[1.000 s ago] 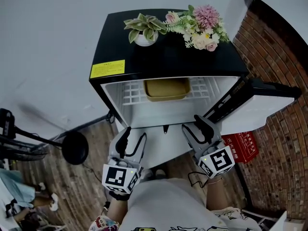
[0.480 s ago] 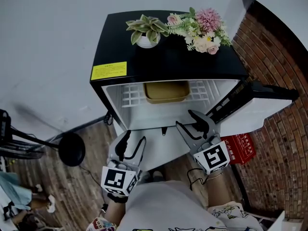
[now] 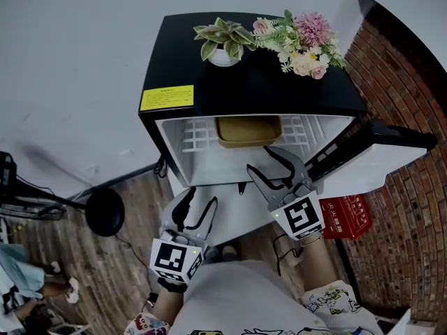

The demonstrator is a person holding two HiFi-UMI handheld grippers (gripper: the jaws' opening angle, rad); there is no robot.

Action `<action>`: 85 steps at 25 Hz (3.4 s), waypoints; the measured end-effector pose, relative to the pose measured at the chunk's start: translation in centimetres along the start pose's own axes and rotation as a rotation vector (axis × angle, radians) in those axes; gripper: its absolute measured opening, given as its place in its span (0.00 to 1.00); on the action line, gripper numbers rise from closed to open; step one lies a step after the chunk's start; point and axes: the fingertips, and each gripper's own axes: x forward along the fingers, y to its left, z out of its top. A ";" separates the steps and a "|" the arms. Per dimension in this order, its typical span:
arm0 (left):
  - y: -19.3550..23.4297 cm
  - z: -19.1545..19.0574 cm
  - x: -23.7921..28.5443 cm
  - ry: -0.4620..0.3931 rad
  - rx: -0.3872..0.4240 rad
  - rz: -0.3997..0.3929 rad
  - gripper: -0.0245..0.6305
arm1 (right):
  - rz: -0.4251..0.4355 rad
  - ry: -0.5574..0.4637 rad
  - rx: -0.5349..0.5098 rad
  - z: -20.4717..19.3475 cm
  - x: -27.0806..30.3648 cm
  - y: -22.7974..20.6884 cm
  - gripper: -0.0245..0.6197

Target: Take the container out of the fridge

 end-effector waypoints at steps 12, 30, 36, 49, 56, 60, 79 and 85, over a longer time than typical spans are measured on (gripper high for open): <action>-0.1 0.3 -0.8 -0.010 -0.004 0.030 0.34 | 0.043 0.092 -0.234 -0.5 3.0 -0.1 0.36; -0.7 -0.3 -1.9 -0.015 -0.017 0.048 0.34 | 0.049 0.279 -0.602 -3.4 5.7 -0.3 0.37; -0.3 0.1 -2.3 -0.024 -0.015 0.062 0.33 | 0.081 0.320 -0.662 -4.1 6.2 0.2 0.36; -0.2 0.0 -2.5 -0.031 -0.017 0.066 0.32 | 0.065 0.319 -0.688 -4.0 5.7 0.5 0.23; -0.2 0.2 -2.8 -0.034 -0.019 0.071 0.32 | 0.047 0.319 -0.697 -3.9 5.3 0.5 0.17; -0.3 0.2 -2.9 -0.037 -0.020 0.068 0.32 | 0.041 0.323 -0.704 -3.9 5.1 0.6 0.15; -1.0 0.3 -3.8 -0.042 -0.013 0.053 0.32 | 0.057 0.352 -0.705 -4.5 3.5 2.0 0.07; -1.0 0.4 -4.5 -0.047 -0.007 0.058 0.32 | 0.040 0.334 -0.683 -3.9 2.5 2.3 0.06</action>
